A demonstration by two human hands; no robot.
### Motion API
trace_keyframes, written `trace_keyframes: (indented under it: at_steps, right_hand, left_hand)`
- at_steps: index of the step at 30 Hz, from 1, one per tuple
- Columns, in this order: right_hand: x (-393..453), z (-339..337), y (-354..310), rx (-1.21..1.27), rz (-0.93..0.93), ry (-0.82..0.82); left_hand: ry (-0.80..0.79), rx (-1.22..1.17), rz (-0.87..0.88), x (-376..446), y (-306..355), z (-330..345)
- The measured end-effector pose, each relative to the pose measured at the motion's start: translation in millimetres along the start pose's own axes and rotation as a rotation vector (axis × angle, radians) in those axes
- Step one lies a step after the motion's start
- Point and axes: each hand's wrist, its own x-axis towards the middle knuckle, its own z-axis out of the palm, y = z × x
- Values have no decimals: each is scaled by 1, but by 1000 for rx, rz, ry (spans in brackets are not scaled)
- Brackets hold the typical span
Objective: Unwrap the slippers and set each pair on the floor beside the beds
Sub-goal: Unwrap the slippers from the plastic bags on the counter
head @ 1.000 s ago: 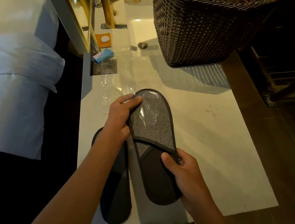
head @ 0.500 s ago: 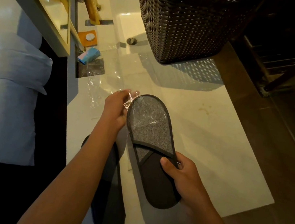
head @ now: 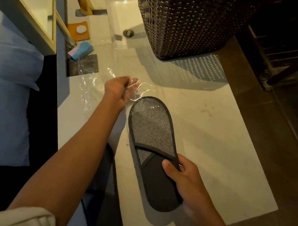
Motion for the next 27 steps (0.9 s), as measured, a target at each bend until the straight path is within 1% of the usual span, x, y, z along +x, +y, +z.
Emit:
trace_keyframes:
  at_steps: [8,18,22,25,27]
  right_hand:
    - [3,-2,4,-23,33,8]
    - [-3,-13,13,-28,69,21]
    - [-6,-19,18,-31,74,33]
    - [-7,-23,21,-22,70,36]
    - [-8,-25,23,-22,66,37]
  left_hand:
    - [52,65,-12,17,0,8]
    - [35,60,32,22,2,21]
    - [69,80,30,24,5,22]
    - [86,114,68,22,6,22]
    - [90,178,107,21,8,19]
